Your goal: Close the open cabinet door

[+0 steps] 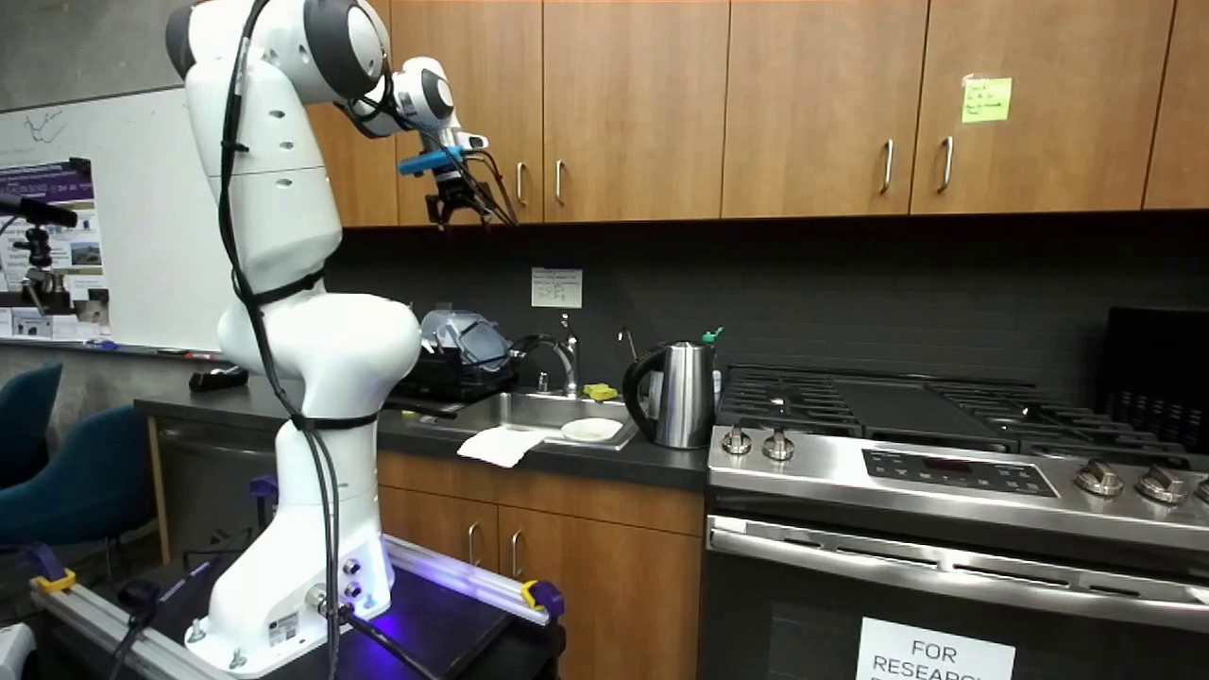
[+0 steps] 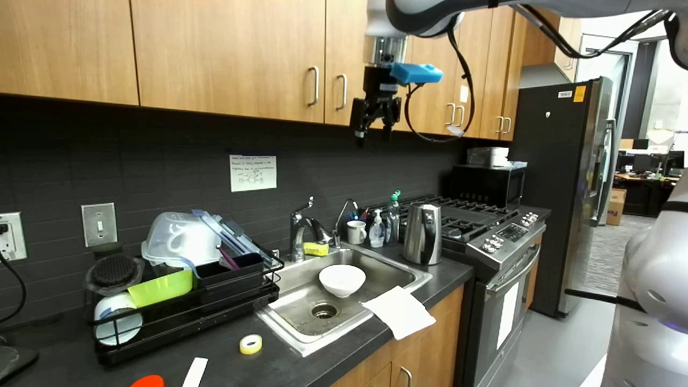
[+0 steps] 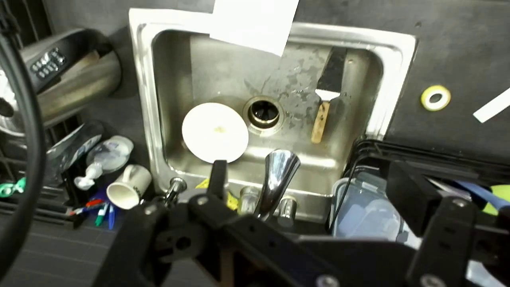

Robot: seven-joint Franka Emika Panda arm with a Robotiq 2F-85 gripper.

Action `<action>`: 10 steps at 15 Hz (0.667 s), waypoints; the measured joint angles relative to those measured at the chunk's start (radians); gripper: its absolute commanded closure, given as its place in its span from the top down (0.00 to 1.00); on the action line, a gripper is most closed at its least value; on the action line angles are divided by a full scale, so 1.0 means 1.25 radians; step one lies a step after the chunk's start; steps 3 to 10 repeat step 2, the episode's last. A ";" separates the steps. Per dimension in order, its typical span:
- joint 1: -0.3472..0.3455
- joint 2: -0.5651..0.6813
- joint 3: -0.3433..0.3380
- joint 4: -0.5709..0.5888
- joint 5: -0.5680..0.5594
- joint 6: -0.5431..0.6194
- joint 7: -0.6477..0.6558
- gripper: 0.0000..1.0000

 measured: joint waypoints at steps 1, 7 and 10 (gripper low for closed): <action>0.005 -0.018 0.011 -0.025 0.015 -0.009 0.023 1.00; 0.010 -0.034 0.019 -0.049 0.026 -0.010 0.042 1.00; 0.010 -0.034 0.019 -0.049 0.026 -0.010 0.042 1.00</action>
